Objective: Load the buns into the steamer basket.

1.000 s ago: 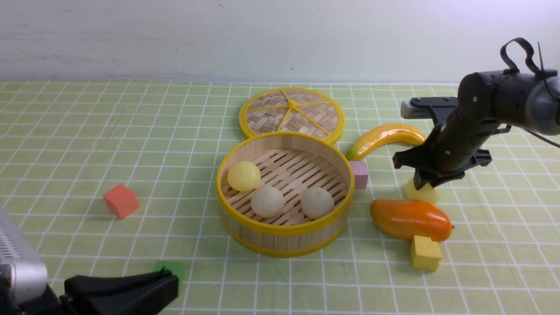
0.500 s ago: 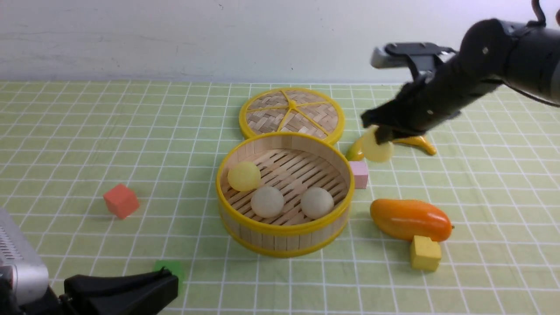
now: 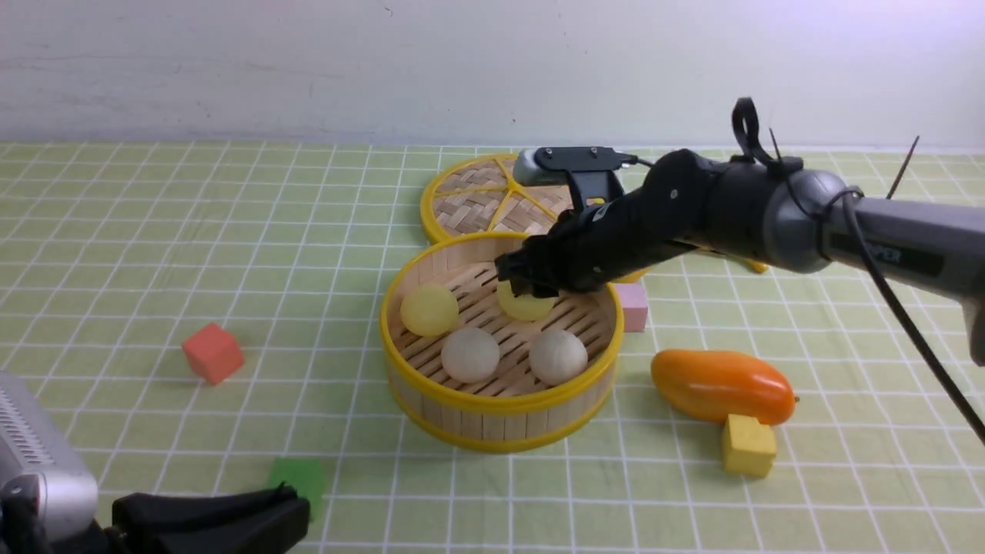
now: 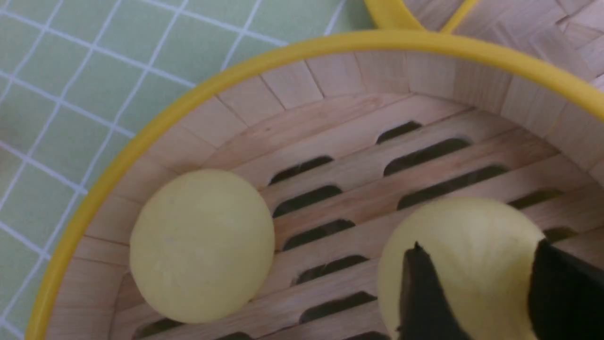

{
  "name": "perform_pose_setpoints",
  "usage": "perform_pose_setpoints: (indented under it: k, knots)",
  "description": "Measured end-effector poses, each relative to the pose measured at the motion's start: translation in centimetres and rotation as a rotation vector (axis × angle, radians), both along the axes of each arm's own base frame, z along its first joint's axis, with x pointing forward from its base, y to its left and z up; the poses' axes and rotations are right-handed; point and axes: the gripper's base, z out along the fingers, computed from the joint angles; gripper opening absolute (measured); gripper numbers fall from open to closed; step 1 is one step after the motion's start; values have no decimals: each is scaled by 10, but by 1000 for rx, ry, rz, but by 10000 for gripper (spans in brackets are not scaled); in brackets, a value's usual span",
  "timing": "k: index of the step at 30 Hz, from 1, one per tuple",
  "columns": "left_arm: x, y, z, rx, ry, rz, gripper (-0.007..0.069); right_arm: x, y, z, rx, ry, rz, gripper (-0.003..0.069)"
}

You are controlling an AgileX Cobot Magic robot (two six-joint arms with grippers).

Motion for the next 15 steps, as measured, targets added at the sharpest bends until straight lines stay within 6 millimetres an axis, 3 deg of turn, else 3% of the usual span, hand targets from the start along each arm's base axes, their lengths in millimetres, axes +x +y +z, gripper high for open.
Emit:
perform_pose_setpoints:
  k: [2, 4, 5, 6, 7, 8, 10, 11, 13, 14, 15]
  knots:
    - [0, 0, 0, 2, 2, 0, 38, -2, -1, 9, 7, -9, 5, 426]
    - [0, 0, 0, 1, 1, 0, 38, -5, -1, 18, 12, -12, 12, 458]
    - [-1, 1, 1, -6, -2, 1, 31, -13, -6, 44, 21, -20, 36, 488]
    - [-1, 1, 1, -9, -1, 2, 29, -15, -7, 47, 19, -14, 42, 489]
    - [-3, 3, 3, -33, 1, 6, 14, -25, -14, 71, 12, -23, 68, 479]
    - [-4, 4, 4, -53, 4, 9, 0, -32, -21, 92, 13, -48, 77, 463]
    - [-11, 11, 11, -118, -20, 14, -13, -59, -42, 137, -26, -55, 102, 365]
    - [-12, 13, 12, -128, -27, 14, -13, -62, -45, 140, -35, -48, 103, 356]
    - [-18, 19, 14, -158, -58, 13, -13, -88, -60, 167, -65, -59, 93, 270]
    - [-22, 23, 14, -176, -81, 11, -13, -109, -70, 178, -104, -32, 85, 193]
    - [-24, 25, 14, -184, -87, 11, -13, -115, -73, 179, -116, -20, 80, 172]
